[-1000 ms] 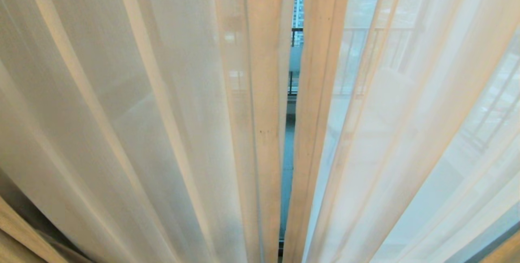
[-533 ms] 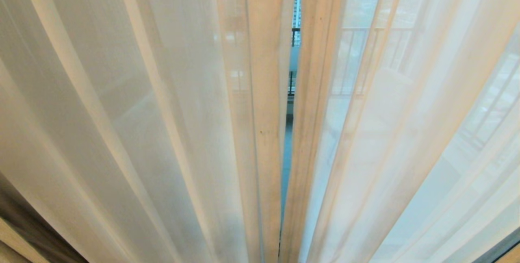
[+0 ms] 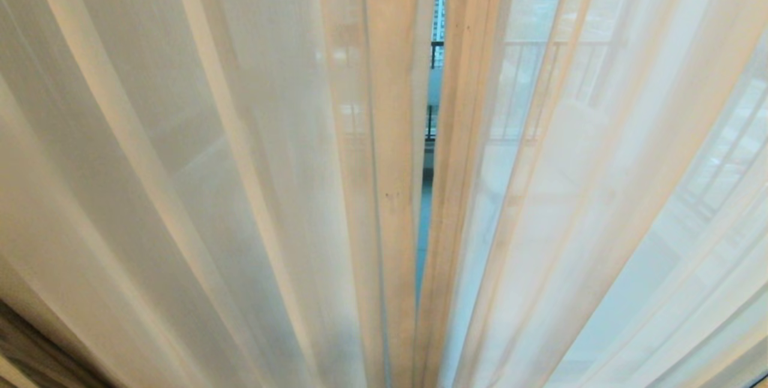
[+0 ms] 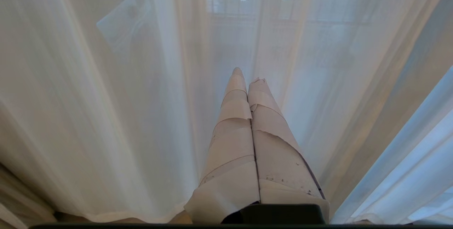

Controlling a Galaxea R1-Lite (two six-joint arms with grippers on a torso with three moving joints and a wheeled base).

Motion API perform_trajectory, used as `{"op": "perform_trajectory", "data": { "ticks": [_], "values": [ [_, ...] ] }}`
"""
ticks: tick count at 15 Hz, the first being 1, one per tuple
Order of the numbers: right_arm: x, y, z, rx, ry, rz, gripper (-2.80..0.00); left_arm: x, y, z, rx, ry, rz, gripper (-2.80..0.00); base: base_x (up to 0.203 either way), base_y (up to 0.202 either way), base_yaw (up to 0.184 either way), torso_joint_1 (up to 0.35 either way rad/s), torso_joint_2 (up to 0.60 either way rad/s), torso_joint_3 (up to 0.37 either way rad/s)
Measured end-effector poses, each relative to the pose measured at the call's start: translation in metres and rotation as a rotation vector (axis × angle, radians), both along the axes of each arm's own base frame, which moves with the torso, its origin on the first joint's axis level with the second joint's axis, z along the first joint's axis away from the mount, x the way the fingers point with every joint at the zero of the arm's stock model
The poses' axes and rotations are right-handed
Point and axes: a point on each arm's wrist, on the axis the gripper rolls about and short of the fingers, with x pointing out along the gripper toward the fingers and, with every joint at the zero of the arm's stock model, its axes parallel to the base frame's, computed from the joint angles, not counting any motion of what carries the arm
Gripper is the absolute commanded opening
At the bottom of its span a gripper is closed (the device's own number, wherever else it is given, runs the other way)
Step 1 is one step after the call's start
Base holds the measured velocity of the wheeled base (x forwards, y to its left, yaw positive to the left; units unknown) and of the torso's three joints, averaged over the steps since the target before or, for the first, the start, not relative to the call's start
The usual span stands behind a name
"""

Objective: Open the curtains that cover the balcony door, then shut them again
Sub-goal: Pull the outer curtains open on both sides

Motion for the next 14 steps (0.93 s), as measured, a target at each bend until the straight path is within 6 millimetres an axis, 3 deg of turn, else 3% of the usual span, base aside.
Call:
{"op": "perform_trajectory", "data": {
  "ticks": [14],
  "values": [
    [0.0000, 0.0000, 0.0000, 0.000, 0.000, 0.000, -2.80, -0.0001, 0.0000, 0.0000, -0.004, -0.001, 0.000, -2.80, 0.000, 0.000, 0.000, 0.000, 0.00, 0.000]
  ]
}}
